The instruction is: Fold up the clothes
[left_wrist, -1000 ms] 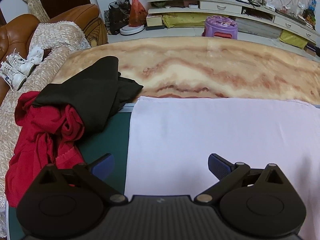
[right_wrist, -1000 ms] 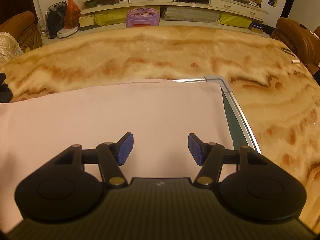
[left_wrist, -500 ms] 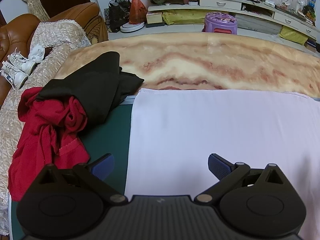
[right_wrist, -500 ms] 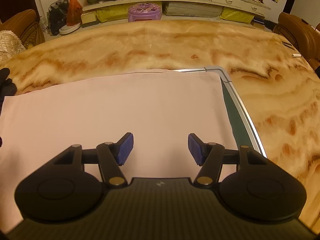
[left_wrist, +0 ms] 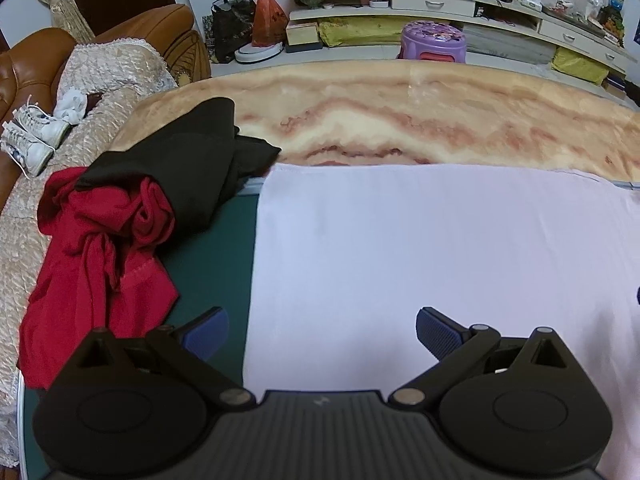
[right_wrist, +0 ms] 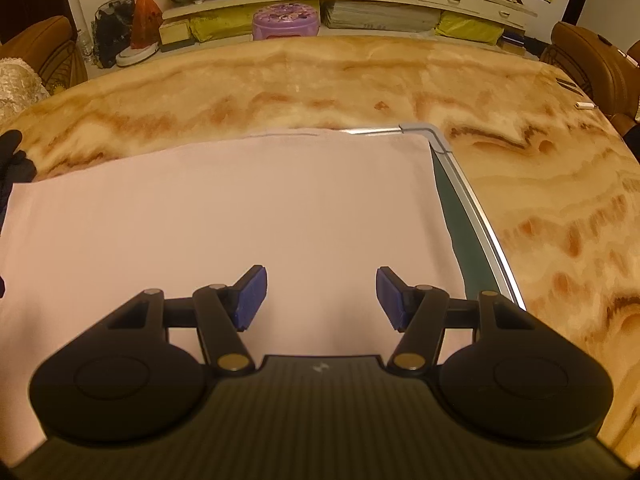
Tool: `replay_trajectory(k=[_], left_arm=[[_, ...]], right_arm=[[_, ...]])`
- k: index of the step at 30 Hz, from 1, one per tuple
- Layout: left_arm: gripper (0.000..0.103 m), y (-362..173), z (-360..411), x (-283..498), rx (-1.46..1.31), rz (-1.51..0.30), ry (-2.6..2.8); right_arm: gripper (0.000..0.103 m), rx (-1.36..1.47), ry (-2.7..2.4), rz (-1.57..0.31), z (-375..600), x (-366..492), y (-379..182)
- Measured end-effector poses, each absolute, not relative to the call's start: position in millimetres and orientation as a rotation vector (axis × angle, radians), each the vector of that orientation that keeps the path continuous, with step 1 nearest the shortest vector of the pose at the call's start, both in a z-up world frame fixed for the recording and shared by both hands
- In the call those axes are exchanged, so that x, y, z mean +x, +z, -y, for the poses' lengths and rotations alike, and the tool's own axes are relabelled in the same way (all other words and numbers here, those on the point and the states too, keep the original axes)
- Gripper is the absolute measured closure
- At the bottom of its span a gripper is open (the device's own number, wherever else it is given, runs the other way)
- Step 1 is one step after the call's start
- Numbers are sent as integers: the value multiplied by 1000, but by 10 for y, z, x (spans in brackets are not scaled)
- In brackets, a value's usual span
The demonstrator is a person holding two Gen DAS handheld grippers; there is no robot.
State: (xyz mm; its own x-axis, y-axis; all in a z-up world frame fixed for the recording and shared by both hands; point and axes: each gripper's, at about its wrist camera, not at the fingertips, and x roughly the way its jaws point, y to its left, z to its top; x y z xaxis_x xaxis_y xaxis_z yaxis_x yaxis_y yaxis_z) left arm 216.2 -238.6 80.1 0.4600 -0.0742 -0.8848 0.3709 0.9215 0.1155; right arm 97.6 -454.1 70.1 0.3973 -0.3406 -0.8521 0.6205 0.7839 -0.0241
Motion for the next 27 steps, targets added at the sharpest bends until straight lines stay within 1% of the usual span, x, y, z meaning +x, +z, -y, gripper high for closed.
replay_trajectory(k=[10, 27], left_arm=[[0, 811, 2228, 1906, 288, -1072, -289], [0, 1026, 2106, 1471, 312, -1032, -305]], right_arm=[[35, 302, -617, -995, 4374, 761, 721], [35, 288, -596, -1001, 4072, 437, 899]])
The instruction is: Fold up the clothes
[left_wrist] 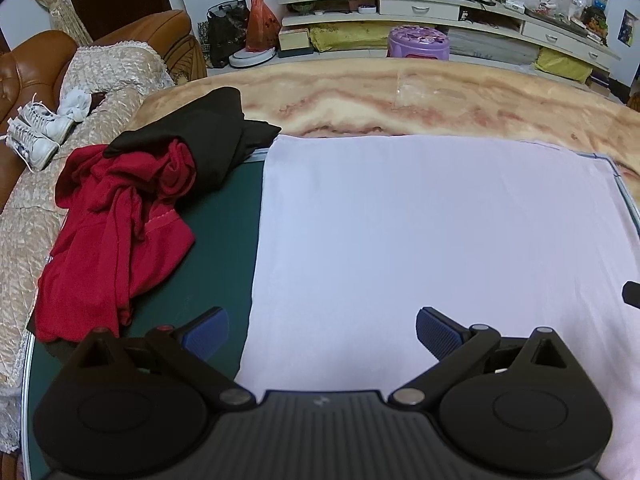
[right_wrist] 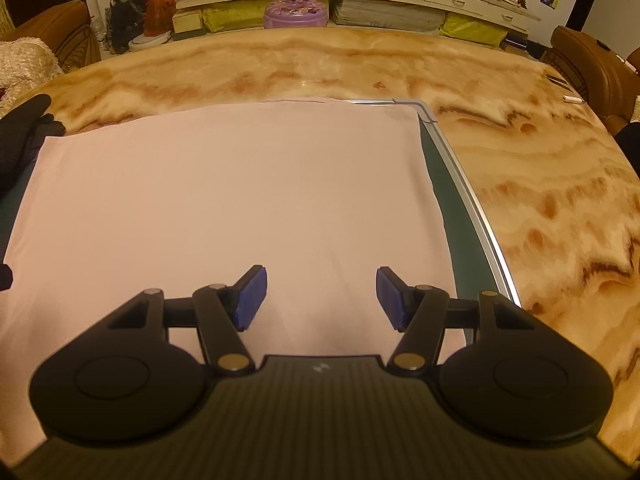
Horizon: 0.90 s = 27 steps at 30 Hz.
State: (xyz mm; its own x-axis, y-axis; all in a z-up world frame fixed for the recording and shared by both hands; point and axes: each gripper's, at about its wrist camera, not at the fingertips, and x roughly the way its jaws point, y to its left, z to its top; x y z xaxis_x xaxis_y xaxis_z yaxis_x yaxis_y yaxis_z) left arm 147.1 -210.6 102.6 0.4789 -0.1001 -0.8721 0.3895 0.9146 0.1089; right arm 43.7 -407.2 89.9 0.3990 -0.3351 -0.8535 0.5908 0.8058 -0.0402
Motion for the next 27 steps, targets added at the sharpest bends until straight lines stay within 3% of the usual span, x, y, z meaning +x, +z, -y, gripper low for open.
replay_trajectory(k=[27], left_arm=[[0, 1156, 1721, 490, 303, -1036, -349]], right_arm=[[35, 281, -576, -995, 3452, -468, 1174]])
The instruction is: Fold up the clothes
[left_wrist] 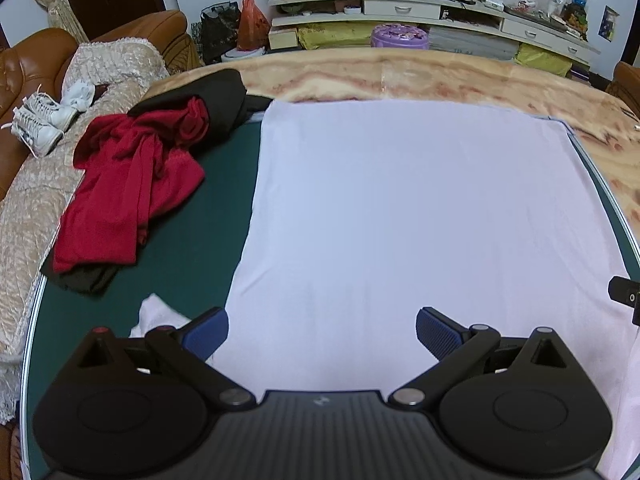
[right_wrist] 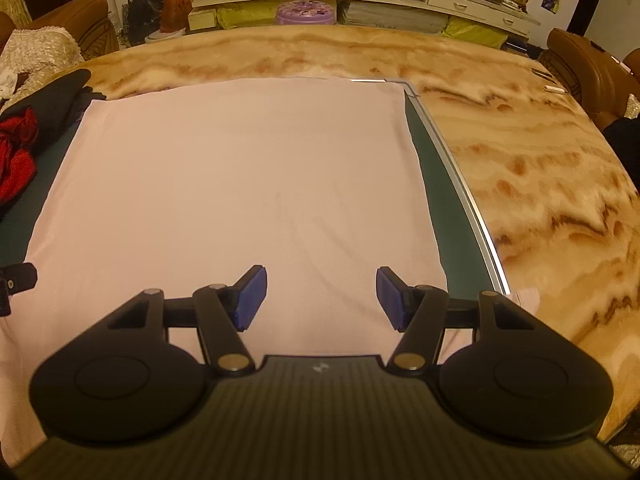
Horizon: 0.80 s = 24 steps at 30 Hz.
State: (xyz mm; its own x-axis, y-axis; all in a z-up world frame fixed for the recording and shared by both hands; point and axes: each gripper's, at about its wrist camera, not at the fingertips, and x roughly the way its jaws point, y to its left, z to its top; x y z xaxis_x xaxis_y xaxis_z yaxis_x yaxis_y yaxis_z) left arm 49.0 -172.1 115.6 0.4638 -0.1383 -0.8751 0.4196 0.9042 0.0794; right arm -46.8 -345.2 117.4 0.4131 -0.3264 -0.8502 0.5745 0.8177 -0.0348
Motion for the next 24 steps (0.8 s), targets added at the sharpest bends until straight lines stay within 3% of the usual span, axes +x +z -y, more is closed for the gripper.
replay_trajectory(k=[24], left_arm=[[0, 1107, 1373, -389, 336, -1018, -386]], right_arm=[[35, 327, -610, -1011, 2916, -1270, 990]])
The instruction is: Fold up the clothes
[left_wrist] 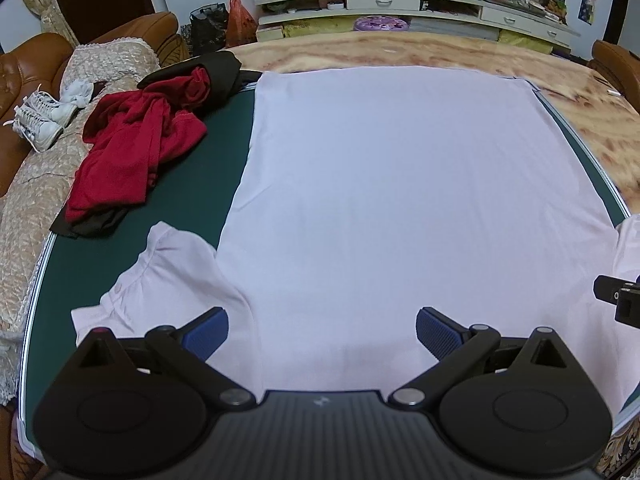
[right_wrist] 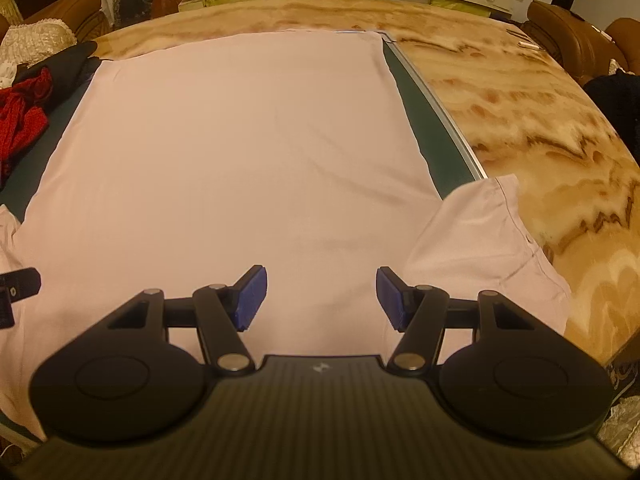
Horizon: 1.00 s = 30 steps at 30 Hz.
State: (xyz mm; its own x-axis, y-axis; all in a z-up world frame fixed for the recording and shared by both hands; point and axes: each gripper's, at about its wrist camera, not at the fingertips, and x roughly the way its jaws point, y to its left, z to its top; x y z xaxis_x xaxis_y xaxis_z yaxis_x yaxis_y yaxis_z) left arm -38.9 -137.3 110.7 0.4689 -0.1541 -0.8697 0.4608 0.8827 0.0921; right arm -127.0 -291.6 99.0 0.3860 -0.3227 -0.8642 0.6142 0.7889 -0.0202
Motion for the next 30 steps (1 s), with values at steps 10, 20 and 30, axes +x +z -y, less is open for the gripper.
replay_trajectory(k=[10, 20, 30], left_arm=[[0, 1155, 1197, -732, 330, -999, -372], [0, 1154, 1022, -1105, 316, -980, -365], [0, 1163, 916, -1408, 301, -964, -368]], right_arm=[[35, 334, -601, -997, 2738, -1531, 1053], [35, 321, -590, -986, 2503, -1808, 1099], [35, 313, -587, -980, 2313, -2047, 1110]])
